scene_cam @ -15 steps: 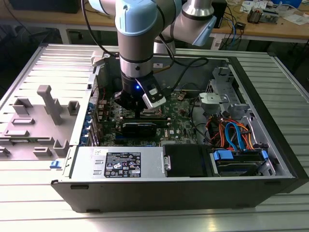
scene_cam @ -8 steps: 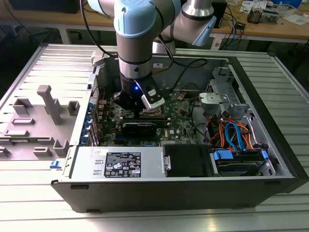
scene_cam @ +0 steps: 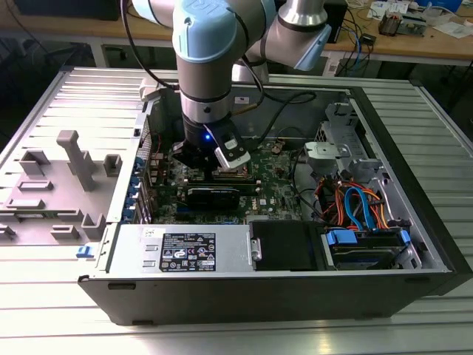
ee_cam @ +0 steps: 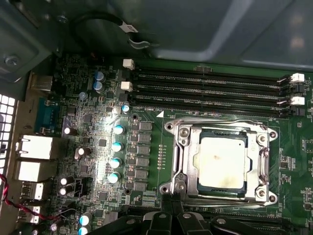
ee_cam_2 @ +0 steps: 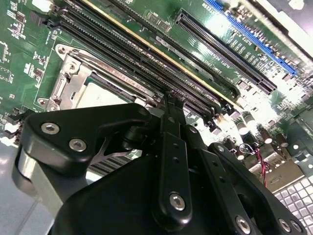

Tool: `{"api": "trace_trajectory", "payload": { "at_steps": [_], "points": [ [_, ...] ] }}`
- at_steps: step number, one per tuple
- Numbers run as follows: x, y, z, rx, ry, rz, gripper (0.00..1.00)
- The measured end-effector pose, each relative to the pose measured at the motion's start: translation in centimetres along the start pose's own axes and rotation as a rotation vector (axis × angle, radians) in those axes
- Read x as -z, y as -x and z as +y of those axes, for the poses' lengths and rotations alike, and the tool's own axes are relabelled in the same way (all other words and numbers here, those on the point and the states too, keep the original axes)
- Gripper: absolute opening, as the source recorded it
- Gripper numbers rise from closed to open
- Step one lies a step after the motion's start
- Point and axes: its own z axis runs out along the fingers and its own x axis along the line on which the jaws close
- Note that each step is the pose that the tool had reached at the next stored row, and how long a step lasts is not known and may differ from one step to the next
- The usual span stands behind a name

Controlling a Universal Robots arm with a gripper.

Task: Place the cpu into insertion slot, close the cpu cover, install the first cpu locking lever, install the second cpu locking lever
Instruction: 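Install the second cpu locking lever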

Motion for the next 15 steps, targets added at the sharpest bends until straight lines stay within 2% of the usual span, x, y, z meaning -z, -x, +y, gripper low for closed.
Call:
{"api": "trace_trajectory", "payload": {
  "at_steps": [5, 11, 15],
  "points": [
    [-0.17, -0.03, -0.02, 0.000, 0.0071, -0.0006, 0.11],
    [-0.28, -0.18, -0.01, 0.000, 0.0198, -0.0017, 0.11],
    [-0.31, -0.25, -0.01, 0.000, 0.0208, -0.0016, 0.11]
  ]
}}
